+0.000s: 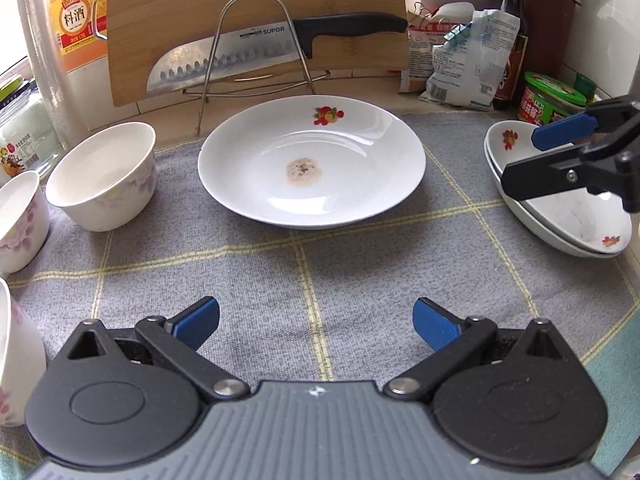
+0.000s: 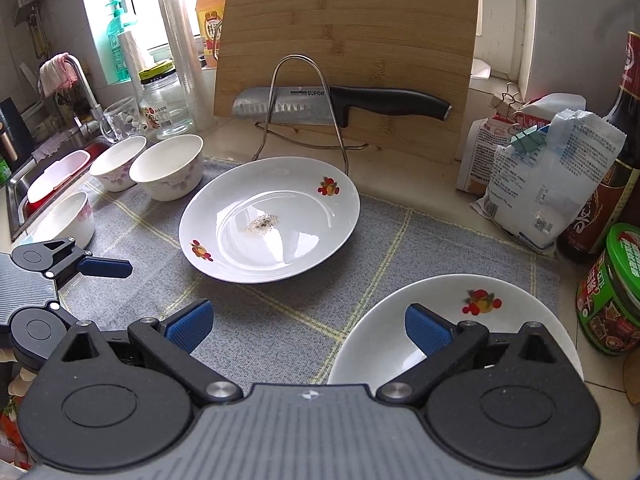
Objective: Organize plates and bowls
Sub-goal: 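Move the right tool to the stained white plate by the knife rack, then close the right tool on the rim of the stained white plate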
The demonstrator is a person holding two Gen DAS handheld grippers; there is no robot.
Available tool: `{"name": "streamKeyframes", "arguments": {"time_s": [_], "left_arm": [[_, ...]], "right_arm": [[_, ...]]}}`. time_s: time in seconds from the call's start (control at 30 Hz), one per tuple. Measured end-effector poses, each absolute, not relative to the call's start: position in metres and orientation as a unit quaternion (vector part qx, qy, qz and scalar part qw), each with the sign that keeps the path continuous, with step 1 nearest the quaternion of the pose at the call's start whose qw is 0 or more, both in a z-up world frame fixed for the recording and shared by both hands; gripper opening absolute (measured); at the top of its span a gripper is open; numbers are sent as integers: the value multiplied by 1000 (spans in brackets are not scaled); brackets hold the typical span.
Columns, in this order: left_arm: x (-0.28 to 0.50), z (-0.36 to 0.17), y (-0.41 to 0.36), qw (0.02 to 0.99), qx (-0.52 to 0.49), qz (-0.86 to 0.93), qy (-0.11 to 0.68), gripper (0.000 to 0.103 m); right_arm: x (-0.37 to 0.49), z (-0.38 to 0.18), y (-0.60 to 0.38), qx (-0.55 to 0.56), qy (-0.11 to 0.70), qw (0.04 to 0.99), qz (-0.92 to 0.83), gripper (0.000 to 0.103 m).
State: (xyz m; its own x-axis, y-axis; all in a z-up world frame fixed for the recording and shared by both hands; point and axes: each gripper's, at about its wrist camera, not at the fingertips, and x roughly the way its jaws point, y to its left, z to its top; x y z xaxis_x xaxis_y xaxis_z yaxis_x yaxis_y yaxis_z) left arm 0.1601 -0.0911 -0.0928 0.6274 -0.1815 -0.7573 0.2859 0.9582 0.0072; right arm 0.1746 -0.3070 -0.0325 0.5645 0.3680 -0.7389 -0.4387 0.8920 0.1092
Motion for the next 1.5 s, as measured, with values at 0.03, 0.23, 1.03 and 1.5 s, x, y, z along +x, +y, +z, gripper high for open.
{"name": "streamKeyframes", "arguments": {"time_s": [0.03, 0.23, 1.03, 1.5], "left_arm": [[163, -93, -88, 900, 59, -136, 409, 102], [190, -100, -81, 900, 61, -173, 395, 102], [226, -114, -81, 907, 79, -194, 364, 103], [221, -114, -80, 911, 80, -201, 352, 103]], "right_arm": [[174, -33, -304, -42, 410, 884, 222, 103], [172, -30, -291, -38, 414, 889, 194, 103], [276, -58, -257, -45, 492, 842, 216, 103], [325, -85, -243, -27, 529, 804, 269, 103]]}}
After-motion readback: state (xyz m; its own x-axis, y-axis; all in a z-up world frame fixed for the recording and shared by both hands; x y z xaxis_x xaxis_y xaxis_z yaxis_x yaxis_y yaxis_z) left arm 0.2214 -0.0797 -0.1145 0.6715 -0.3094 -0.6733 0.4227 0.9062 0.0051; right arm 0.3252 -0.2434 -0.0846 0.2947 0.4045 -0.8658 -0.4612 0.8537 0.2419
